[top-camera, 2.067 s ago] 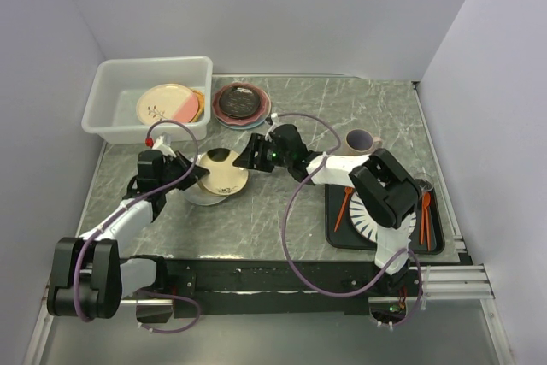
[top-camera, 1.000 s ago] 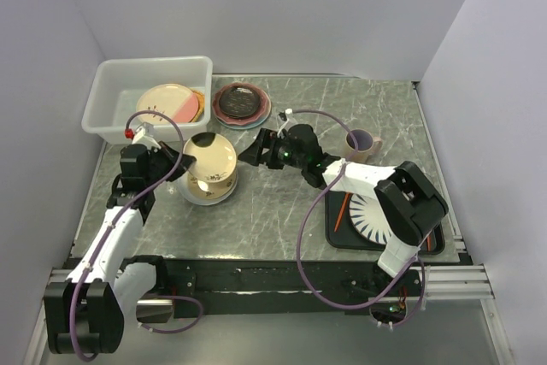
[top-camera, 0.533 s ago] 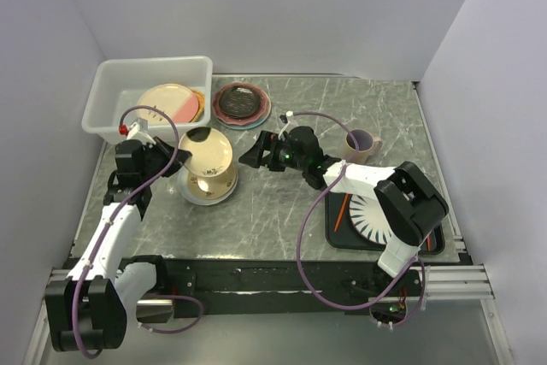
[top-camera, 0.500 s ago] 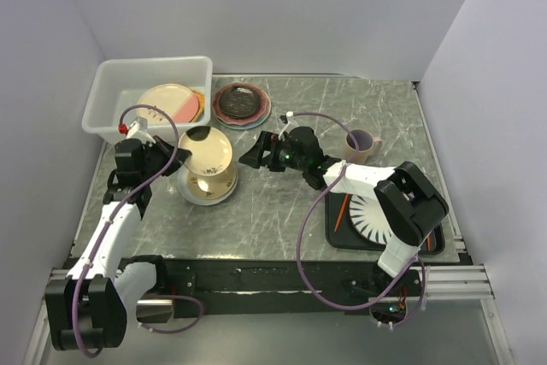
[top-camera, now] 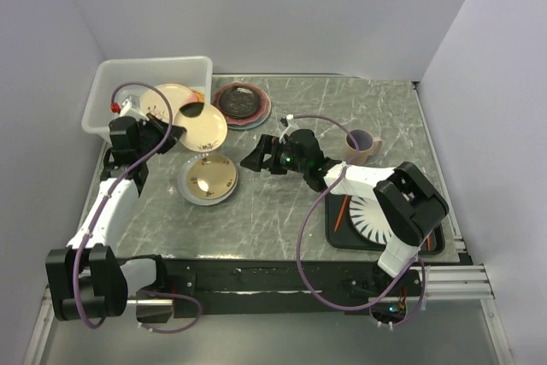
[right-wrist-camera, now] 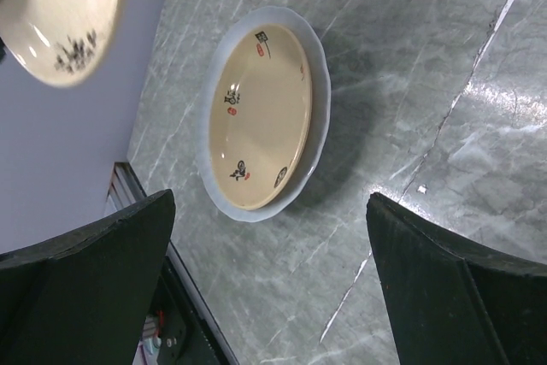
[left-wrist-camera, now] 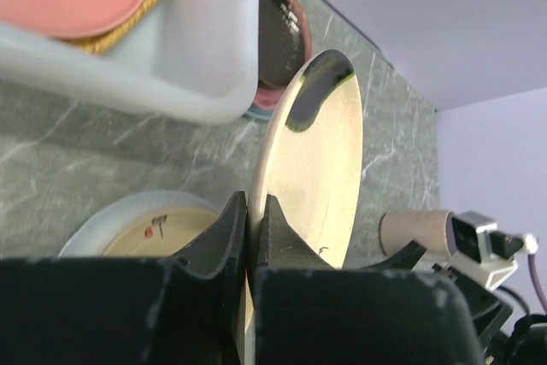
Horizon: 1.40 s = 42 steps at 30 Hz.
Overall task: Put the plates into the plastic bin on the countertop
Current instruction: Place the plate in the plastic bin.
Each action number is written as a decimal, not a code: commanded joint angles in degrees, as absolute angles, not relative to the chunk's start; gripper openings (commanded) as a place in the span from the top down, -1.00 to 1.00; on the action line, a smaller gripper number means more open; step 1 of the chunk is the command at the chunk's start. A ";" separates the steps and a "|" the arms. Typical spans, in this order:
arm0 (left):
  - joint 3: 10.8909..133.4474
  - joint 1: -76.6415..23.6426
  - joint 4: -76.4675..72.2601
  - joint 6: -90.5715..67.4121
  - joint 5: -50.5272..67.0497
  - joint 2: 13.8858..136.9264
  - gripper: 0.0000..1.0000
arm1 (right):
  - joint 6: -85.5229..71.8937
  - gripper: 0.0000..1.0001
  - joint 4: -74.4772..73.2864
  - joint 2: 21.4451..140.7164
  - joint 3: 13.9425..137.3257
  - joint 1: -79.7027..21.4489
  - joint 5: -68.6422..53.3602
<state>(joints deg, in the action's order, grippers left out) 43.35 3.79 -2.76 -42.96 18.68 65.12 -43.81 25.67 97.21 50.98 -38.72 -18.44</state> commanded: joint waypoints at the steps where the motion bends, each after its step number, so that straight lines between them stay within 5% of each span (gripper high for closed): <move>1: 48.95 4.22 -8.17 -44.56 20.21 67.06 0.99 | -42.54 -1.00 26.98 94.66 50.45 -38.15 -17.75; 42: 73.12 13.27 -13.45 -52.47 16.96 101.85 0.99 | -43.15 -1.00 29.97 99.58 49.39 -32.70 -22.24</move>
